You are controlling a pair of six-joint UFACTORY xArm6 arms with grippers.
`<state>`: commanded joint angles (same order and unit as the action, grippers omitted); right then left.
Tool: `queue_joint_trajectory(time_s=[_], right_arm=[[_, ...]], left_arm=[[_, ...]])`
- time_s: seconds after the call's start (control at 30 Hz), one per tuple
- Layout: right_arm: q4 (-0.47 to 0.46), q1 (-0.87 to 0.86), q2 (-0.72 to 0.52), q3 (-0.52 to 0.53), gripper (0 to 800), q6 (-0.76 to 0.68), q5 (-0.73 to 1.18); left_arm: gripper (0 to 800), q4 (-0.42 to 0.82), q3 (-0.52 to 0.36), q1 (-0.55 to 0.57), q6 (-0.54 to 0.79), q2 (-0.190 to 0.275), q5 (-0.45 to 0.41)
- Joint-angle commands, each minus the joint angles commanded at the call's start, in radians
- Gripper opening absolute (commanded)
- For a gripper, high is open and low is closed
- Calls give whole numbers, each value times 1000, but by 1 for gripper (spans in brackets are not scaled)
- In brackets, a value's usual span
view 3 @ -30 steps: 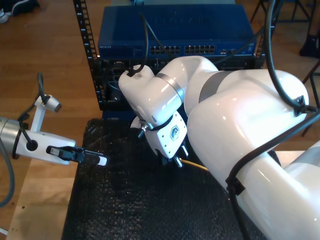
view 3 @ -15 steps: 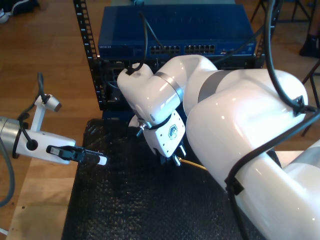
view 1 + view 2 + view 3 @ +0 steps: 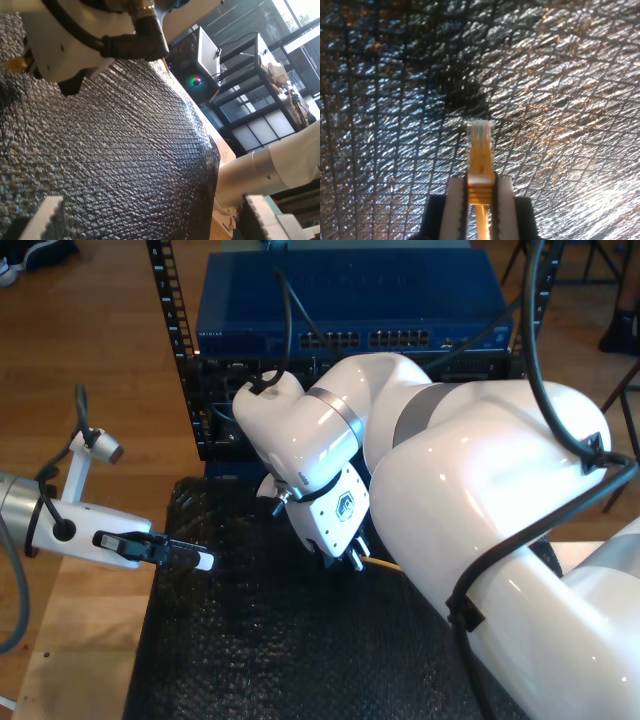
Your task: Grab the cable and plug it in
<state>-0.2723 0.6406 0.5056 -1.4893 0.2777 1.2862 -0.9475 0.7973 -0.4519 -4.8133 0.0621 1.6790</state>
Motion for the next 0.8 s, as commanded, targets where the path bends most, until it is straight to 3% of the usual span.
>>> queue_joint_trajectory(time_s=[0.2,0.43,0.7,0.8], right_arm=[[46,-15,-57,11,7,89,0],[331,-100,-195,26,6,321,25],[404,-157,-319,38,7,416,143],[485,-213,-391,66,7,476,187]], left_arm=[[794,-2,-2,0,0,0,-2],[794,-5,-2,0,2,-2,6],[794,-8,-3,-2,3,2,15],[794,-11,-5,-2,3,3,17]])
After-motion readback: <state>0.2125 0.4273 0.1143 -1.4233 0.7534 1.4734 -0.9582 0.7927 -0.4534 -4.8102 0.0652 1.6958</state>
